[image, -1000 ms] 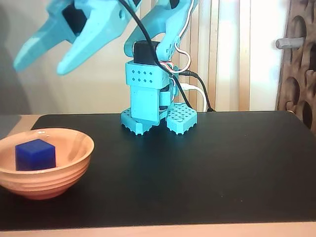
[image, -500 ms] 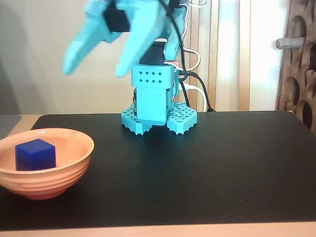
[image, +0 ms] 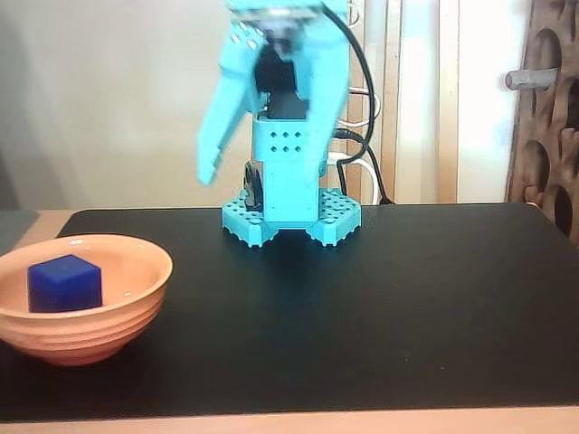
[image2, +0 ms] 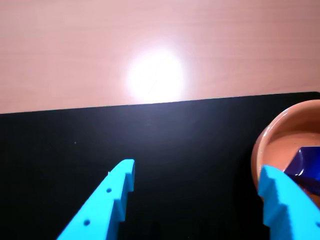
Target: Place the blue cube in the orange bowl.
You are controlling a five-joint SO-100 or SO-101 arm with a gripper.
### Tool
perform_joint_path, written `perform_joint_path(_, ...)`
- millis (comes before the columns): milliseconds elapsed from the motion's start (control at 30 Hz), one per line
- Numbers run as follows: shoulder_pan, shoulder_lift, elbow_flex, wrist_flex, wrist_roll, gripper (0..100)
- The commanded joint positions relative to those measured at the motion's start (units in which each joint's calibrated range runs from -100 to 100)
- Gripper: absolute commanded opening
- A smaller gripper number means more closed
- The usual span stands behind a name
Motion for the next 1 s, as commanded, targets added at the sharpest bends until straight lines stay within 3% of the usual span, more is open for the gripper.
perform_joint_path(0,-1.4,-4.3,3.9,0.3,0.4,28)
perform_joint_path(567,-1.8,-7.3,15.3,-0.5,0.1,28)
perform_joint_path(967,-1.8,-19.6,26.3,-0.2,-0.1,28)
